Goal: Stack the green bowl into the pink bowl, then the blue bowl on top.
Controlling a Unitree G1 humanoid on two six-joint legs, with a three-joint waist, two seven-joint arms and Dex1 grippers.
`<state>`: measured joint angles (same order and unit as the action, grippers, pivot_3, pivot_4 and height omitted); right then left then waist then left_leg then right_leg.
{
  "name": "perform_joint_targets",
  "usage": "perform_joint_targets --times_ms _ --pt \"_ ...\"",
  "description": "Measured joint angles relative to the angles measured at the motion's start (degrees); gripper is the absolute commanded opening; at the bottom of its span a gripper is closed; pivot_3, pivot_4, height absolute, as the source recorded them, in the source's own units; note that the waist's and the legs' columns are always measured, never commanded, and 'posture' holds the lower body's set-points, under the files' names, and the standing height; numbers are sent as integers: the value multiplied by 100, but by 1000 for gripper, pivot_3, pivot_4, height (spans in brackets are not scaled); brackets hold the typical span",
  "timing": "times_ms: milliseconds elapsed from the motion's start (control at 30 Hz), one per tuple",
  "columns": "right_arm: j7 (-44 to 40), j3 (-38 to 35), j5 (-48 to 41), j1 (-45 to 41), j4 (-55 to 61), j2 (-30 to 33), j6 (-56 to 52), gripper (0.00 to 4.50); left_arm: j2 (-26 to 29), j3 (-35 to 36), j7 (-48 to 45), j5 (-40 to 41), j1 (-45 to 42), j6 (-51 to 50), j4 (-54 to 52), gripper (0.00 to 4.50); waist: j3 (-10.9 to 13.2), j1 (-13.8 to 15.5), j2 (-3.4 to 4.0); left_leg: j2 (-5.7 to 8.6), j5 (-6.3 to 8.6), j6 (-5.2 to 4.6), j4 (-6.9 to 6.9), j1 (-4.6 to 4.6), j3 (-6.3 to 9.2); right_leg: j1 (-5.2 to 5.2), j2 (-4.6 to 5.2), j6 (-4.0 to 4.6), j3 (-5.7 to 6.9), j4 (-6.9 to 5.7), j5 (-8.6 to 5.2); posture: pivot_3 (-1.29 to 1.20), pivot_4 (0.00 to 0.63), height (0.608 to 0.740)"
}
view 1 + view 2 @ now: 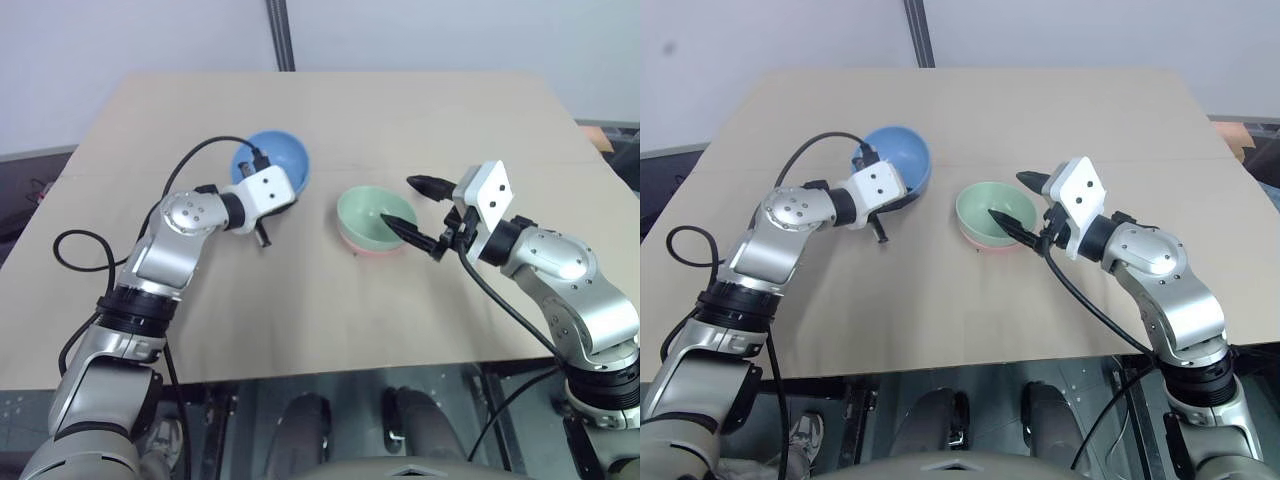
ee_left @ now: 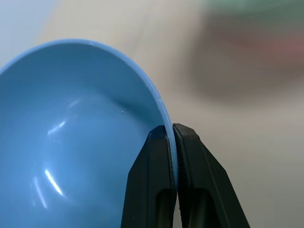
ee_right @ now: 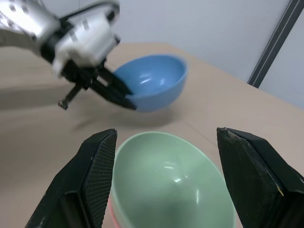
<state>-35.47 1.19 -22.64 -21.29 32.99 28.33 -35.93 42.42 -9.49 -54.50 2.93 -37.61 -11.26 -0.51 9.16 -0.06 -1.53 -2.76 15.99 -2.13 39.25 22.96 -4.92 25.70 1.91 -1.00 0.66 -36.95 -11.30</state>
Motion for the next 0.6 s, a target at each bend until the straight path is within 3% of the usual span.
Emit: perform_joint_targets --times_ms 33,100,167,267,333,533,600 --pt "9 -71 -10 52 7 62 -2 3578 8 9 -140 133 -38 29 -152 60 0 10 0 2 0 0 1 -1 -1 -2 1 0 -1 1 0 0 150 740" --pt "95 -279 0 133 16 132 1 3578 5 18 -449 418 -182 96 -449 745 0 17 0 5 1 -1 2 -8 -6 -4 2 -1 -6 0 0 0 150 740" --pt "222 -477 56 289 58 239 34 3578 -18 -5 -785 585 -346 245 -535 1154 0 12 0 5 0 -2 2 -11 -1 -5 -2 -2 -4 -4 -1 0 150 740" --pt "353 -736 196 486 51 390 52 3578 -188 -134 -1056 617 -569 536 -480 1154 0 20 0 6 0 -2 4 -12 1 -5 -4 -3 -4 -11 -1 0 150 740" --pt "424 -837 217 526 59 413 101 3578 -379 -306 -1230 609 -701 718 -344 1611 0 28 0 6 0 -3 8 -14 0 -7 -5 -4 -6 -13 -1 0 150 740" --pt "579 -891 248 610 76 443 124 3578 -774 -488 -1452 522 -759 1556 222 4325 0 -11 1 4 0 -3 8 -14 2 -5 -10 -2 -9 -13 0 0 150 740" --pt "601 -890 244 628 79 442 124 3578 -785 -459 -1430 516 -810 1547 249 4479 0 -14 1 4 0 -3 7 -12 3 -5 -10 -2 -9 -13 0 0 150 740"
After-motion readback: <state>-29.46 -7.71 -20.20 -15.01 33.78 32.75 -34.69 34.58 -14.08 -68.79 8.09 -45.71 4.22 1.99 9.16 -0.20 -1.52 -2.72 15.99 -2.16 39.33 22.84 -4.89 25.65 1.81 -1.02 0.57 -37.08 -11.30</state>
